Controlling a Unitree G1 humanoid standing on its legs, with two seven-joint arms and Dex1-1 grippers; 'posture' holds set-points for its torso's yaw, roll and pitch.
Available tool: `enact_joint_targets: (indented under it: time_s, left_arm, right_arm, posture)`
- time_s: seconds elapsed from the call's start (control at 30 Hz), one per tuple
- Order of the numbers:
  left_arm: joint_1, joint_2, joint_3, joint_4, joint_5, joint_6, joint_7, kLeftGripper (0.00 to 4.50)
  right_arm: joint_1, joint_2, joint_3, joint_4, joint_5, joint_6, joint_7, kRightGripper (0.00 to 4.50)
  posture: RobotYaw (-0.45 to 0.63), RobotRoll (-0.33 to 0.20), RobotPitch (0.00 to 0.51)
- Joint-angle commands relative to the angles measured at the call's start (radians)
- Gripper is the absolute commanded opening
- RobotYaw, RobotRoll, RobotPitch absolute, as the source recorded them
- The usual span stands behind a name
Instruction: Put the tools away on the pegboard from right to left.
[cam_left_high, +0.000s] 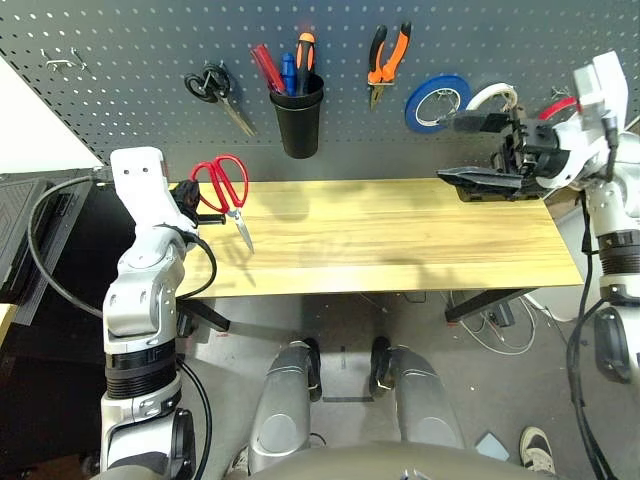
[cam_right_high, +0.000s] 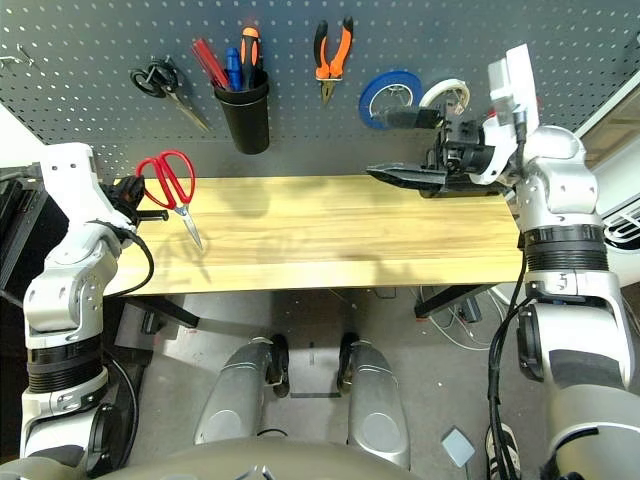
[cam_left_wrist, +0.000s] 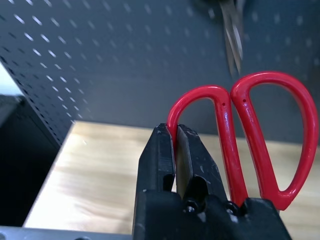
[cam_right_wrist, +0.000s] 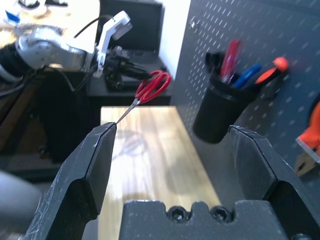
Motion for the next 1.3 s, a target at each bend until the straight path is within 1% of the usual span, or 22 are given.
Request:
enact_joint_targets:
  time_s: [0.03, 0.27, 0.5, 0.77, 0.93, 1.1, 1.2, 1.23, 1.27, 1.3]
  left_arm:
    - [-0.044, 0.009, 0.024, 0.011, 0.0, -0.064, 0.009, 0.04]
    - [-0.131, 0.015, 0.037, 0.085, 0.018, -0.198, 0.034, 0.04]
    - [-0.205, 0.014, 0.015, 0.189, 0.035, -0.271, 0.046, 0.04]
    - [-0.359, 0.003, -0.014, 0.452, 0.055, -0.406, 0.075, 0.04]
    - [-0.402, 0.002, -0.027, 0.576, 0.064, -0.454, 0.082, 0.04]
    - [-0.506, -0.014, -0.052, 0.848, 0.083, -0.563, 0.097, 0.04]
    - [-0.562, -0.011, -0.063, 0.989, 0.094, -0.613, 0.114, 0.04]
    - [-0.574, -0.013, -0.063, 1.022, 0.088, -0.608, 0.106, 0.34]
    - [-0.575, -0.014, -0.064, 1.034, 0.087, -0.617, 0.105, 0.73]
    - [-0.569, -0.016, -0.067, 1.027, 0.086, -0.617, 0.102, 0.97]
  right_arm:
    - [-0.012, -0.013, -0.014, -0.021, 0.017, 0.021, -0.003, 4.5]
    - [-0.002, -0.032, -0.026, -0.047, 0.031, 0.046, -0.008, 4.5]
    - [0.009, -0.049, -0.02, -0.05, 0.025, 0.044, -0.011, 4.5]
    - [0.027, -0.052, -0.018, -0.082, 0.035, 0.063, -0.024, 4.5]
    - [0.038, -0.055, -0.022, -0.108, 0.044, 0.078, -0.037, 4.5]
    - [0.051, -0.057, -0.028, -0.134, 0.052, 0.09, -0.055, 4.5]
    - [0.06, -0.058, -0.03, -0.152, 0.057, 0.1, -0.065, 4.5]
    - [0.063, -0.058, -0.031, -0.157, 0.059, 0.103, -0.068, 4.5]
    - [0.067, -0.059, -0.034, -0.163, 0.062, 0.109, -0.074, 4.5]
    - [0.074, -0.061, -0.035, -0.169, 0.063, 0.114, -0.08, 4.5]
  posture:
    - [0.04, 0.0, 0.109]
    - [0.03, 0.0, 0.115]
    - [0.02, 0.0, 0.116]
    - [0.0, 0.0, 0.118]
    - [-0.02, 0.0, 0.119]
    - [-0.04, 0.0, 0.117]
    - [-0.06, 0.0, 0.12]
    - [-0.06, 0.0, 0.12]
    - [-0.07, 0.0, 0.123]
    - [-0.07, 0.0, 0.123]
